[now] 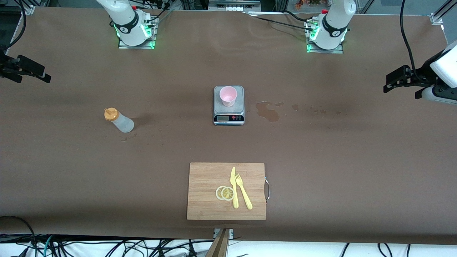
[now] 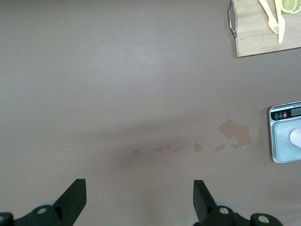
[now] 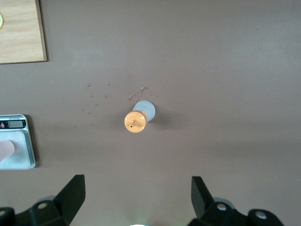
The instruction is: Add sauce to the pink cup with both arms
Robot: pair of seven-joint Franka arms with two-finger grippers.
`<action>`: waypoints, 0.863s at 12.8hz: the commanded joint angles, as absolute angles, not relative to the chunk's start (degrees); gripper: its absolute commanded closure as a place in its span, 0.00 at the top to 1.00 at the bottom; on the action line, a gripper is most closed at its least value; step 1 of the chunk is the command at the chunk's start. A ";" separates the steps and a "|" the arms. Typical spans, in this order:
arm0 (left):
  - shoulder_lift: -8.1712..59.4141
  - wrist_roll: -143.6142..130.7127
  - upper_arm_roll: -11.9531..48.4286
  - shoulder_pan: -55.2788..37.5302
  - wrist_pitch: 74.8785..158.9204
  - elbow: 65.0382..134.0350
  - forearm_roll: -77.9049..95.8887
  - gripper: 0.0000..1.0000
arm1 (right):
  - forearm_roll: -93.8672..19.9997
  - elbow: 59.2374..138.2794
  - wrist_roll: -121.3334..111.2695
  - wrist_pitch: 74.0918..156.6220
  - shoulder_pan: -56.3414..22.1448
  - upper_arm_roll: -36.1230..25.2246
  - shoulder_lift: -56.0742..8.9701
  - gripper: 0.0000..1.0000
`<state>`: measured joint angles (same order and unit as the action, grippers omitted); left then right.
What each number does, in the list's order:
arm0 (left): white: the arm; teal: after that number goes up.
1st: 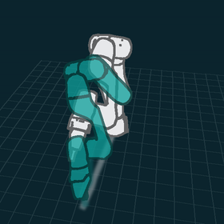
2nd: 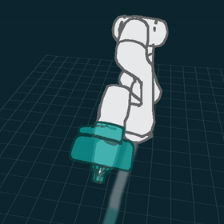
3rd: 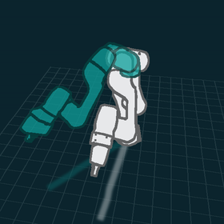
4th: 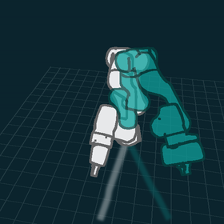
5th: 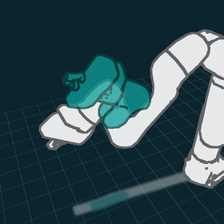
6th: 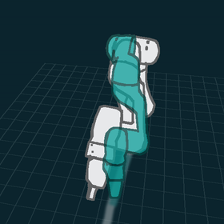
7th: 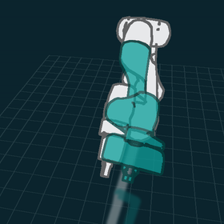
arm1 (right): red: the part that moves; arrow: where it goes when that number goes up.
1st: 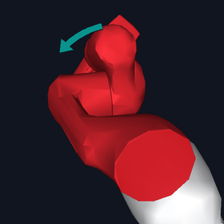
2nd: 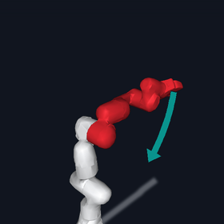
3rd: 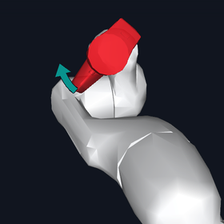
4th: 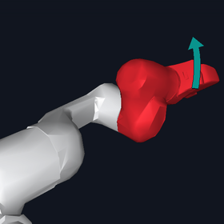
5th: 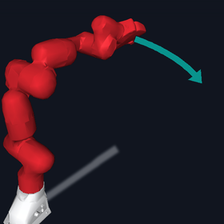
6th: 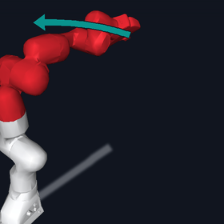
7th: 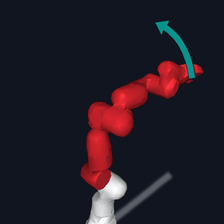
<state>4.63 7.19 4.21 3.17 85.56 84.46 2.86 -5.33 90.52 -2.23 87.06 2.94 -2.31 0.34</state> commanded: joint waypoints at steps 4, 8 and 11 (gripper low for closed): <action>4.83 8.26 4.31 3.43 84.99 83.32 1.85 1.00 | -1.34 89.12 -2.02 87.19 0.80 -2.73 0.00 1.00; 4.66 8.17 4.31 3.43 84.90 83.32 1.85 1.00 | 1.67 90.26 -1.49 87.72 -3.08 -0.88 0.00 1.00; 4.66 8.17 4.31 3.43 84.82 83.41 1.85 1.00 | 1.14 89.65 -1.58 87.28 -2.99 -0.79 -0.09 1.00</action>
